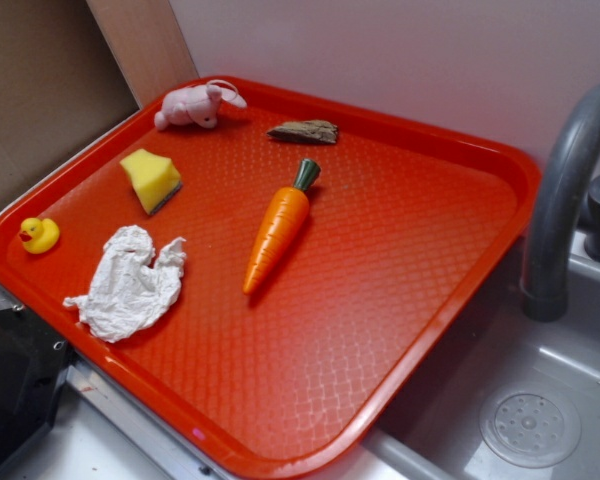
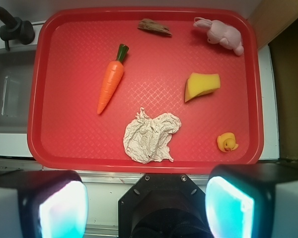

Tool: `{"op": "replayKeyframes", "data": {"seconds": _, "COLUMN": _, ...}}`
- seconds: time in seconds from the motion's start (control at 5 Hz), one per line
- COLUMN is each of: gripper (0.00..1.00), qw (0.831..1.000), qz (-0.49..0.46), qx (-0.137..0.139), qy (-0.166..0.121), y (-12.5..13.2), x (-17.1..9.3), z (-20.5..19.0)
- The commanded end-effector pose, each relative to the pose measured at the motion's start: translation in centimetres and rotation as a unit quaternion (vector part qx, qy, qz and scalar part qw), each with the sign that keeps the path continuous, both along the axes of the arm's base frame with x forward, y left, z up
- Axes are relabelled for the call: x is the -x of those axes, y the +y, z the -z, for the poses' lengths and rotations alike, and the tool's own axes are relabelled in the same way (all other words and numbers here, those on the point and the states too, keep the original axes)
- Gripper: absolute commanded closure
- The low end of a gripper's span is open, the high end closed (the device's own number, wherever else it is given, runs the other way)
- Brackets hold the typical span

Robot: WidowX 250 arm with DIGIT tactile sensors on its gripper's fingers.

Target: Grab the yellow duck.

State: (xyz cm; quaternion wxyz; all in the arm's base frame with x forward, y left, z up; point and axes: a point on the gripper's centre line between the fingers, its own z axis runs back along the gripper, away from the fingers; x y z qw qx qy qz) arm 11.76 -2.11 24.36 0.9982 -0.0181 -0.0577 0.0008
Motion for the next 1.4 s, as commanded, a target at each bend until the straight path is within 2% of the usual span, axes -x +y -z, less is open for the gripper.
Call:
{"op": "replayKeyframes", "data": {"seconds": 0.0, "gripper": 0.00, "qw": 1.000, "qz": 0.000, "qx": 0.000, "qy": 0.000, "y": 0.0, "x": 0.0, "z": 0.0}}
{"op": "replayKeyframes", "data": {"seconds": 0.2, "gripper": 0.00, "qw": 0.991, "qz": 0.125, "qx": -0.024, "qy": 0.036, "y": 4.2, "x": -3.0, "z": 0.2}}
{"op": "replayKeyframes", "data": {"seconds": 0.4, "gripper": 0.00, "qw": 0.965, "qz": 0.248, "qx": -0.059, "qy": 0.059, "y": 6.6, "x": -3.6, "z": 0.7}}
{"op": "replayKeyframes", "data": {"seconds": 0.6, "gripper": 0.00, "qw": 0.924, "qz": 0.364, "qx": -0.096, "qy": 0.061, "y": 7.1, "x": -4.0, "z": 1.4}}
{"op": "replayKeyframes", "data": {"seconds": 0.8, "gripper": 0.00, "qw": 0.865, "qz": 0.471, "qx": -0.147, "qy": 0.093, "y": 7.6, "x": -2.9, "z": 3.5}}
{"op": "replayKeyframes", "data": {"seconds": 1.0, "gripper": 0.00, "qw": 0.847, "qz": 0.483, "qx": -0.176, "qy": 0.138, "y": 8.8, "x": -2.2, "z": 7.8}}
{"op": "replayKeyframes", "data": {"seconds": 1.2, "gripper": 0.00, "qw": 0.839, "qz": 0.480, "qx": -0.185, "qy": 0.177, "y": 9.6, "x": -2.1, "z": 11.5}}
